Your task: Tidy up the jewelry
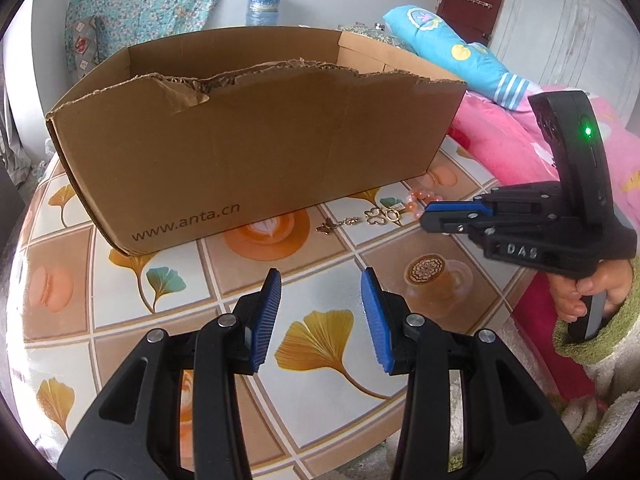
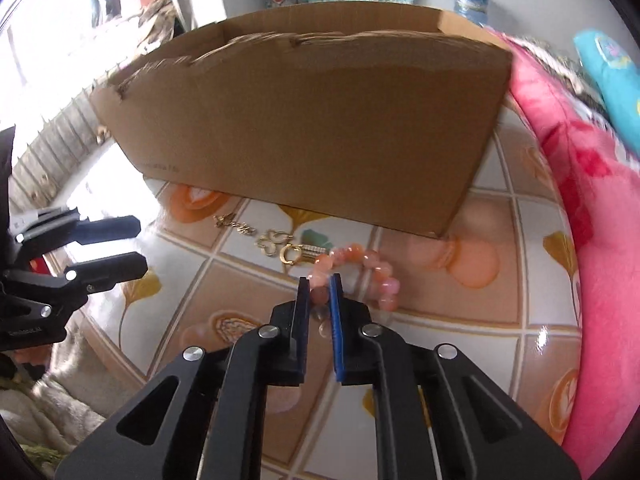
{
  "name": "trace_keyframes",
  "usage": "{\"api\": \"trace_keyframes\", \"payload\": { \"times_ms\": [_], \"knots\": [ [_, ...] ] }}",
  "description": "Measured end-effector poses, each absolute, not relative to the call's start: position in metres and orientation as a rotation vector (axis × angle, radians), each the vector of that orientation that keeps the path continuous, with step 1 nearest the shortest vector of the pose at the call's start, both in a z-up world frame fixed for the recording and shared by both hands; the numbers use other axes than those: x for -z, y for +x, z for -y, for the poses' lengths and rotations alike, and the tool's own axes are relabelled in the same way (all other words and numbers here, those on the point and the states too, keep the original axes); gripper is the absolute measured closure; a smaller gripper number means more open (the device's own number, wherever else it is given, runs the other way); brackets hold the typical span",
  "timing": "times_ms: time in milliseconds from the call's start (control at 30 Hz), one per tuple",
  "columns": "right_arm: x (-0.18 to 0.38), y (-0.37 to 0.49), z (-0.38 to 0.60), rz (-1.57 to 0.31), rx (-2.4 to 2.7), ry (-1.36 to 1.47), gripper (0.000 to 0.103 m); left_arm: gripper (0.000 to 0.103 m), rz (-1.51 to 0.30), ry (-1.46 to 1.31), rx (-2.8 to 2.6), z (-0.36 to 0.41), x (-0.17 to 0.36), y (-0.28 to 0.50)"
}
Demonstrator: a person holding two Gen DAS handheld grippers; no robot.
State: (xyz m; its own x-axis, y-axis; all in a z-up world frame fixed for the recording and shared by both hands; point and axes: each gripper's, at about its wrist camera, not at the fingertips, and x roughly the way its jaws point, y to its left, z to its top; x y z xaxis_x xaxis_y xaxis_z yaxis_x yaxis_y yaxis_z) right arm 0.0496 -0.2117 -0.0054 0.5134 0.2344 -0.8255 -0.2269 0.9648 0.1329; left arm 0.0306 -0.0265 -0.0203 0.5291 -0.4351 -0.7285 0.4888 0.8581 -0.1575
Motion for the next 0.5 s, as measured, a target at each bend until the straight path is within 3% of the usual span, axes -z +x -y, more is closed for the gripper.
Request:
{"api": "trace_keyframes", "payload": {
  "times_ms": [400, 500],
  "knots": [
    [-0.001, 0.02, 0.248, -1.005, -0.208, 0.09, 0.092, 0.063, -0.858, 0.028, 0.556, 0.022, 0.024, 0.03],
    [-0.007, 0.02, 0.249, -0.972, -0.213, 0.146, 0.081, 0.063, -0.845, 0.021, 0.552, 0.02, 0.02, 0.029]
  ]
}}
